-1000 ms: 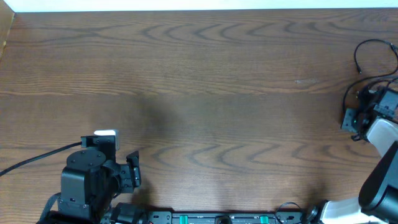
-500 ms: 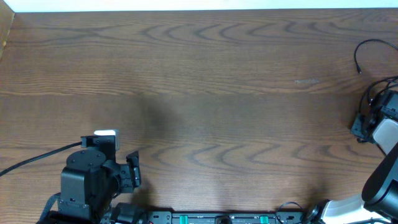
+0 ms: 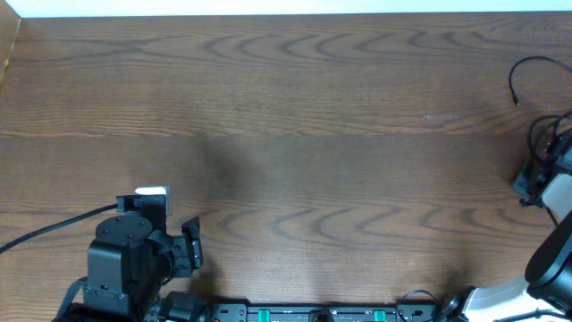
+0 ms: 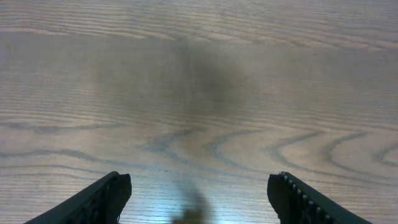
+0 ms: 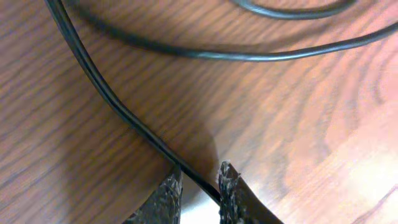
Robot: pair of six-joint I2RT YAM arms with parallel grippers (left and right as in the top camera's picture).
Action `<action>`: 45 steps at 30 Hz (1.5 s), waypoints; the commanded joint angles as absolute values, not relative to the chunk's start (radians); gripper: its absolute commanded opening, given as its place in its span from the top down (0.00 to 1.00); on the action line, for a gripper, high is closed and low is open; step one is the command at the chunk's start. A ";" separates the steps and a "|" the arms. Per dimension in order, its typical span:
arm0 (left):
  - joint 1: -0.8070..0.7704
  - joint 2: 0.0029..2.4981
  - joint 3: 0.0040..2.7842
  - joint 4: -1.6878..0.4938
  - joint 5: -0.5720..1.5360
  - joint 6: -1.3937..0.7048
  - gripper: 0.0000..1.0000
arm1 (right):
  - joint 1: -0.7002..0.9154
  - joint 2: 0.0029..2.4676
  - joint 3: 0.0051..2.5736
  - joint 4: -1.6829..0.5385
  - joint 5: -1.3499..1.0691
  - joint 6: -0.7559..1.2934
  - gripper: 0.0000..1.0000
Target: Untangle cables
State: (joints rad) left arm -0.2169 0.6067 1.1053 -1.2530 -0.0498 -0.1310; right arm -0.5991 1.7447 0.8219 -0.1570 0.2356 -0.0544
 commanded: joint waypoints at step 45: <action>-0.213 0.606 1.100 -1.252 -0.041 -0.125 0.24 | -0.786 1.441 0.805 0.540 -0.825 0.508 0.01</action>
State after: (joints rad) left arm -0.2169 0.6067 1.1053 -1.2537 -0.0498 -0.1307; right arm -0.8387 1.5211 0.8028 0.5583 -0.6735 0.4671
